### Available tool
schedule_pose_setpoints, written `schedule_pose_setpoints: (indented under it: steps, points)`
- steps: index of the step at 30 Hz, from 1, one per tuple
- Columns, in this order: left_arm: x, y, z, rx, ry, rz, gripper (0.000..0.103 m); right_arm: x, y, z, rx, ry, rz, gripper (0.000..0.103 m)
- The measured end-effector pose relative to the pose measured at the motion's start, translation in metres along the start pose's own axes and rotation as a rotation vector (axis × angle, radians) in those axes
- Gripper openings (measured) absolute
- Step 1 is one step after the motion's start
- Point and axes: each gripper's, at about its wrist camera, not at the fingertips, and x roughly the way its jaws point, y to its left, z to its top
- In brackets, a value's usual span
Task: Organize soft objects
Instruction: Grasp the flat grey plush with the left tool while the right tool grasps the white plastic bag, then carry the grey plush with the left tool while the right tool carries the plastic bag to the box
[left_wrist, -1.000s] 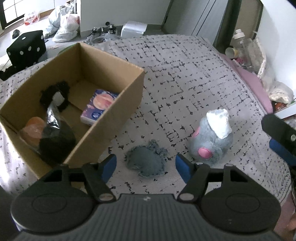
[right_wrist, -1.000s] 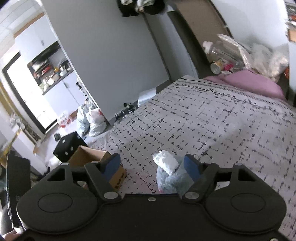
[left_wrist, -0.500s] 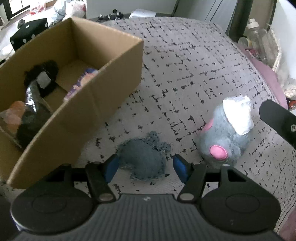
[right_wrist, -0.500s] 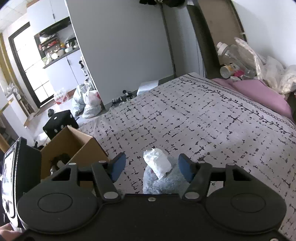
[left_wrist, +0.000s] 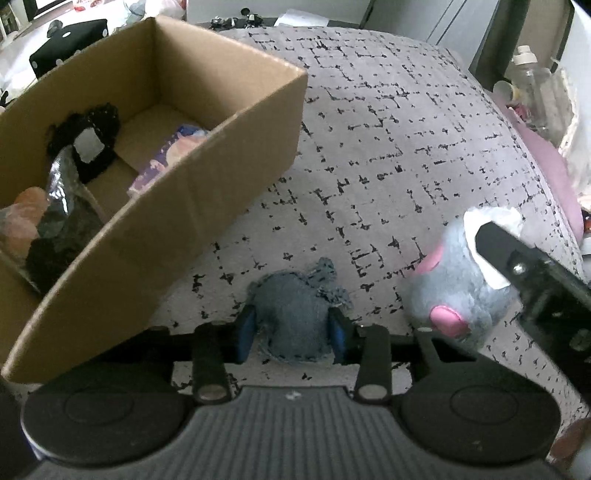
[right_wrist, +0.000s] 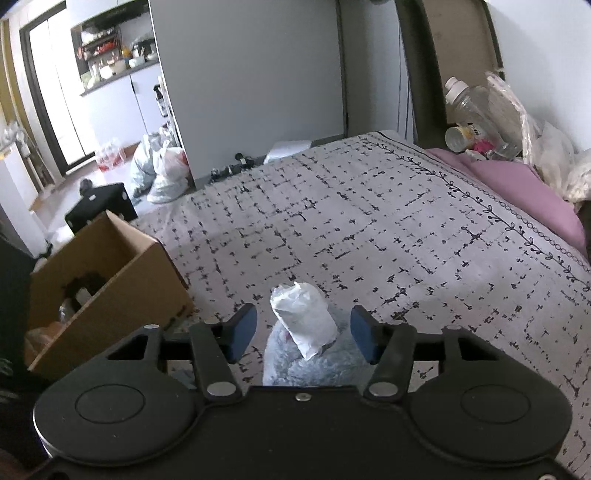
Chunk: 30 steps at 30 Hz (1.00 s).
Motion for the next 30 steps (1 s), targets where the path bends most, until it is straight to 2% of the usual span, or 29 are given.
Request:
schedule_pose_setpoints:
  steps: [8,9,10,11,20,30]
  points:
    - [-0.023,-0.001,0.011,0.015,-0.005,-0.034,0.04,0.01,-0.003,-0.002,0.008,0.026,-0.028,0.044]
    - [-0.026,-0.001,0.013,0.019,-0.003,-0.046,0.04,0.01,-0.002,-0.002,0.003,0.028,-0.026,0.041]
    - [-0.028,-0.002,0.015,0.022,-0.001,-0.058,0.04,0.01,-0.002,-0.002,-0.002,0.031,-0.023,0.032]
    - [-0.03,-0.003,0.018,0.028,-0.001,-0.07,0.04,0.01,-0.001,-0.002,-0.002,0.032,-0.023,0.029]
    - [-0.06,0.002,0.027,0.057,-0.061,-0.113,0.04,-0.015,-0.006,0.001,0.097,-0.016,0.013,0.029]
    - [-0.085,0.018,0.032,0.114,-0.121,-0.159,0.04,-0.044,-0.003,0.002,0.193,-0.071,-0.036,0.029]
